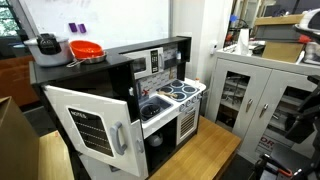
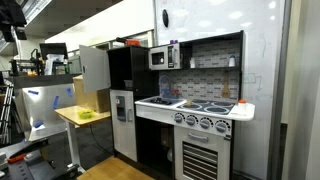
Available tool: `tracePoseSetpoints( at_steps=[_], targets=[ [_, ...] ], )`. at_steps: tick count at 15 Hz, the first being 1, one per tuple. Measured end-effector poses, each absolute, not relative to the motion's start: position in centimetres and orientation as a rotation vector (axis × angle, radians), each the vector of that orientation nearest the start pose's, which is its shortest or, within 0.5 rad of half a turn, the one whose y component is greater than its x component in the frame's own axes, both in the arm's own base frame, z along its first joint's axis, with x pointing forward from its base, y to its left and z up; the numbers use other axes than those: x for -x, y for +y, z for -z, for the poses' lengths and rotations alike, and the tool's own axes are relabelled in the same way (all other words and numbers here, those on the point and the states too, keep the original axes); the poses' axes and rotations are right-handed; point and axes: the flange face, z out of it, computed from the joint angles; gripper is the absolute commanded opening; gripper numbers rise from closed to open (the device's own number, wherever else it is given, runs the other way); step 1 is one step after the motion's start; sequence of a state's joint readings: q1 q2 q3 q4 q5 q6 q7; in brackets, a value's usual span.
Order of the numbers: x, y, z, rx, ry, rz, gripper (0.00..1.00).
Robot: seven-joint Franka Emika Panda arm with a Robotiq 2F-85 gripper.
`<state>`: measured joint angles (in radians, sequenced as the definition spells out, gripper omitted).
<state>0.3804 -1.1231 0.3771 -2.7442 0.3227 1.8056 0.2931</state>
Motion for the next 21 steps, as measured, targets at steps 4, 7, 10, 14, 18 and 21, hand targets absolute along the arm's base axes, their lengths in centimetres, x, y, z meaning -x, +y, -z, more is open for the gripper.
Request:
tracePoseSetpoints(
  at_steps=[4, 7, 10, 14, 18, 21],
  targets=[
    [-16.7, 20.4, -49.8, 3.061, -0.366, 0.248, 1.00],
    [-16.8, 20.4, -49.7, 3.060, -0.389, 0.244, 1.00],
    [-18.0, 17.8, -48.8, 3.070, -0.405, 0.213, 1.00],
    [-22.5, 5.3, -49.9, 3.010, -0.365, 0.209, 1.00],
    [-23.2, -8.9, -48.2, 2.972, -0.395, 0.212, 1.00],
    [-23.2, -18.6, -46.8, 2.970, -0.421, 0.214, 1.00]
  ],
)
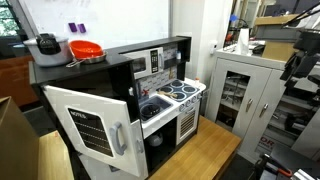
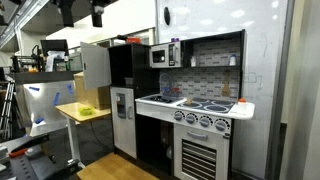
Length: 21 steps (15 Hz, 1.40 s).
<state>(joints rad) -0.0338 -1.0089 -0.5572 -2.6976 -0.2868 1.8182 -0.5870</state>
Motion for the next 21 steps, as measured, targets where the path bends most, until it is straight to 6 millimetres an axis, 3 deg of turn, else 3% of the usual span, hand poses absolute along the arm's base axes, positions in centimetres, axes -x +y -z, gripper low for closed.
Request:
tracePoseSetpoints(
  at_steps=[2, 5, 14, 18, 21],
  targets=[
    [-24.1, -21.4, -46.3, 2.964, -0.431, 0.178, 1.00],
    [-25.2, -21.0, -46.2, 2.974, -0.462, 0.132, 1.00],
    [-25.2, -21.0, -46.3, 2.975, -0.462, 0.135, 1.00],
    [-26.0, -20.0, -45.9, 2.966, -0.482, 0.129, 1.00],
    [-28.7, -17.6, -44.7, 2.962, -0.544, 0.098, 1.00]
  ],
)
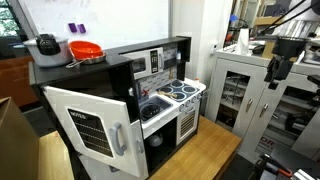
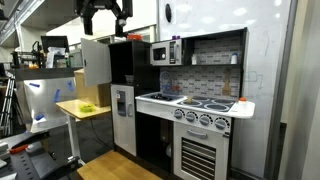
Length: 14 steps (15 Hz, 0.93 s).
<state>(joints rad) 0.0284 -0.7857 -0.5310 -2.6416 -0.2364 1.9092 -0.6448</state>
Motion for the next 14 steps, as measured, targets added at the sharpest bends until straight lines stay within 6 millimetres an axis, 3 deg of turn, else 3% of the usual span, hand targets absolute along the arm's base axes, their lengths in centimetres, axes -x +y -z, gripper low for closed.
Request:
tracePoseSetpoints(
  at_steps=[4, 6, 11, 14],
  targets=[
    [-33.2, -13.9, -42.7, 2.980, -0.619, 0.054, 1.00],
    [-35.6, -12.7, -42.5, 2.988, -0.614, 0.119, 1.00],
    [-40.6, -11.1, -42.3, 2.978, -0.515, 0.385, 1.00],
    [-42.8, -10.8, -41.5, 3.004, -0.501, 0.438, 1.00]
  ],
)
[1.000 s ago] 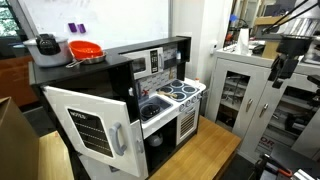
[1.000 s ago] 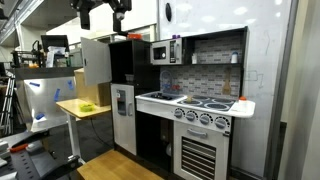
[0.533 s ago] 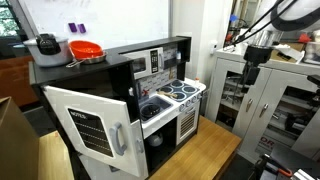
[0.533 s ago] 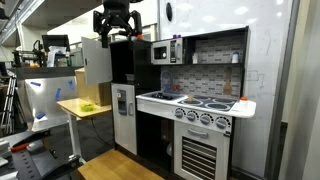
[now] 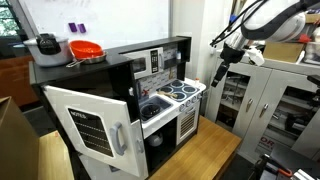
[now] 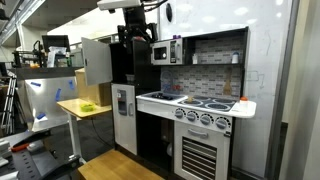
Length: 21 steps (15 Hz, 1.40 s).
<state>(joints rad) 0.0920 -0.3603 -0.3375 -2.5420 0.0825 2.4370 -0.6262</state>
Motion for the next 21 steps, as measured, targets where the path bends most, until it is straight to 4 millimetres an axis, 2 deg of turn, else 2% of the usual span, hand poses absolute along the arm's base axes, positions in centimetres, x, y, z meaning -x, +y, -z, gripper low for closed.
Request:
tracePoseSetpoints(
  at_steps=[7, 10, 12, 15, 19, 21],
  targets=[
    [-43.2, -10.8, -41.3, 3.007, -0.495, 0.430, 1.00],
    [-44.7, -10.6, -38.8, 2.985, -0.460, 0.361, 1.00],
    [-47.1, -10.7, -36.5, 2.971, -0.438, 0.324, 1.00],
    [-52.0, -10.6, -33.4, 2.933, -0.437, 0.334, 1.00],
    [-58.3, -11.1, -31.0, 2.960, -0.450, 0.430, 1.00],
    [-60.6, -11.7, -30.1, 3.003, -0.435, 0.502, 1.00]
  ],
)
